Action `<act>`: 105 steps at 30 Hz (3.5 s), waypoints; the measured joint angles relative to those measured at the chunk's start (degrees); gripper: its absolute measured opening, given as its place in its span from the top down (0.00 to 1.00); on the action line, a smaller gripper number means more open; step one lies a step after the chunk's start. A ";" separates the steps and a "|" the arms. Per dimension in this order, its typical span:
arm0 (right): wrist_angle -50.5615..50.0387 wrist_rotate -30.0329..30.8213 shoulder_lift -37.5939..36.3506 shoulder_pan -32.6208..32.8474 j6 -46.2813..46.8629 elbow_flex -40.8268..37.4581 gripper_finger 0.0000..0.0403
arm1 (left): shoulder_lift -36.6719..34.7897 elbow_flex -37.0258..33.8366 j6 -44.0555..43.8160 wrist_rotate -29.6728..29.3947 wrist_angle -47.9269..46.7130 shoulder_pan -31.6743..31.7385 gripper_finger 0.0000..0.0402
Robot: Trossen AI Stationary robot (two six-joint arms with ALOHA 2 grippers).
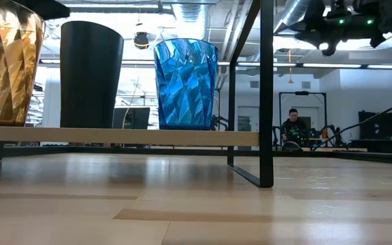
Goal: Stack small to large cups/mugs on shelf
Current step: Return to Home Position
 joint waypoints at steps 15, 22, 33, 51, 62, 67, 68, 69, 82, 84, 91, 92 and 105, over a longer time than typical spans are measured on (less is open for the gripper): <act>-2.08 0.20 -1.36 1.64 -0.02 0.00 0.43 | 15.86 -2.66 -12.40 30.51 -6.42 39.30 0.66; -2.07 0.18 -1.38 3.60 -0.02 0.00 0.43 | 24.15 -2.68 -16.36 39.24 -5.24 48.10 0.66; -2.62 0.18 -1.38 6.44 -0.07 0.00 0.43 | 19.59 0.54 -24.96 31.11 -14.04 47.65 0.66; -3.06 1.92 -1.33 6.43 -1.95 0.00 0.43 | 9.77 -2.96 -1.30 56.25 11.72 39.32 0.66; -3.06 1.92 -1.33 6.54 1.40 0.00 0.43 | 9.66 -1.06 -7.37 40.19 0.97 36.65 0.66; -3.06 1.92 -1.32 6.54 1.42 0.00 0.43 | 9.72 -0.74 -11.91 30.81 -5.00 41.61 0.66; -3.06 1.92 -1.31 6.54 1.42 0.00 0.43 | 9.83 -0.72 -13.02 29.37 -5.68 43.08 0.66; -3.06 1.92 -1.33 6.54 1.42 0.00 0.43 | 9.85 -0.37 -13.95 28.24 -7.03 44.89 0.66; -3.07 1.92 -1.33 6.51 -0.13 0.00 0.43 | 9.76 5.21 -9.22 32.77 -15.02 84.00 0.66; -3.08 1.92 -1.32 6.51 -0.17 0.00 0.43 | 9.57 5.17 -7.06 37.95 -15.15 90.03 0.66; -3.86 1.92 -1.29 6.51 -0.57 -0.02 0.43 | 4.65 4.92 1.84 56.04 -8.05 105.74 0.66; -4.04 1.92 -1.26 6.51 -0.59 -0.02 0.43 | 3.26 4.49 3.36 60.67 -4.95 106.90 0.66; -5.40 1.92 -0.83 6.51 -0.68 -0.02 0.43 | -0.82 -15.28 10.78 72.17 14.61 109.95 0.66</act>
